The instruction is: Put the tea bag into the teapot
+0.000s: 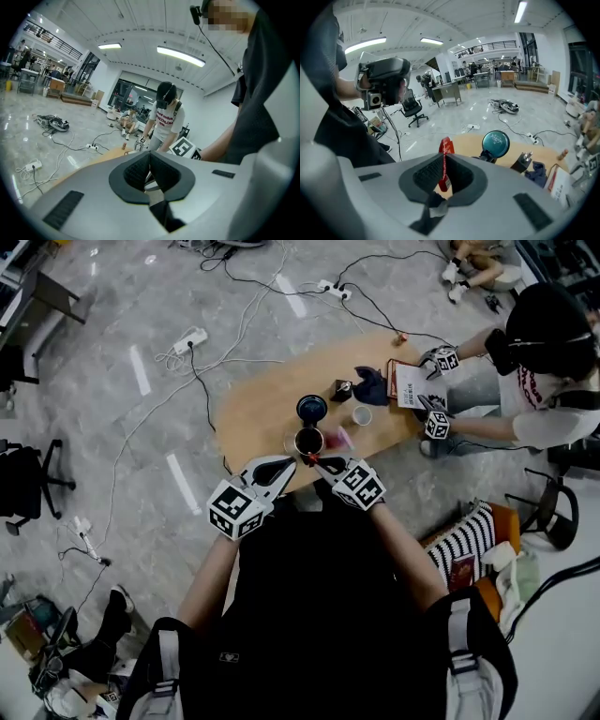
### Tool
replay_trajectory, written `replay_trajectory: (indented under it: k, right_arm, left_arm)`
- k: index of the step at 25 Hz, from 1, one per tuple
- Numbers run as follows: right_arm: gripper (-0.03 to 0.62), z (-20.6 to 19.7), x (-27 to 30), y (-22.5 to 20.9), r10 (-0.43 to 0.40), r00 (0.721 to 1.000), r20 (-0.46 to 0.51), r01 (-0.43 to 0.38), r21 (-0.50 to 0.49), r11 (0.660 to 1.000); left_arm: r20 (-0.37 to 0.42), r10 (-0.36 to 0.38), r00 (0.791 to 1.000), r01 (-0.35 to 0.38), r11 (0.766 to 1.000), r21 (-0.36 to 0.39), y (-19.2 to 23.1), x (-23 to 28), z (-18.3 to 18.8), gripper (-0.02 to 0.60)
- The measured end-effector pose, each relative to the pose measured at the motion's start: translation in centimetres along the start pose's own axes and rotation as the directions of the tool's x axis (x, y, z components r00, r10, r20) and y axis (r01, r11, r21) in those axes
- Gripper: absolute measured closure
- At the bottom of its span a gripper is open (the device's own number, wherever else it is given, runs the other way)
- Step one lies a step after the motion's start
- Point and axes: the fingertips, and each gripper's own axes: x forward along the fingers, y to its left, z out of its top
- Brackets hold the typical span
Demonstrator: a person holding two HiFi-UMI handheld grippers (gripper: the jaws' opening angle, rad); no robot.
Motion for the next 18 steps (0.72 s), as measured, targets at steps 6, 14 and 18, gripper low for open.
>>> replay_trajectory:
  k: [6,14,18]
  right_arm:
    - [0.568,-1.3,2.0,-1.1,0.033,0.998,-0.047,-0.032,0.015,0.999]
    - [0.566,-3.0,4.6,-3.9,-0.052,0.994,-0.094,0.050,-0.023,0.998]
    - [0.566,-3.9,5.3,-5.3,-0.115,0.984,-0.135,0.108,-0.055,0.993]
  left_arm:
    - [-0.015,0.052,0.999,-0.052,0.998,-0.036,0.2,-0.9,-1.0,0.569]
    - [-0.030,0.118,0.993,-0.120,0.989,-0.084,0.8,-2.2,-1.4,0.571]
    - [-0.034,0.138,0.990,-0.141,0.985,-0.098,0.7,-2.2,-1.3,0.571]
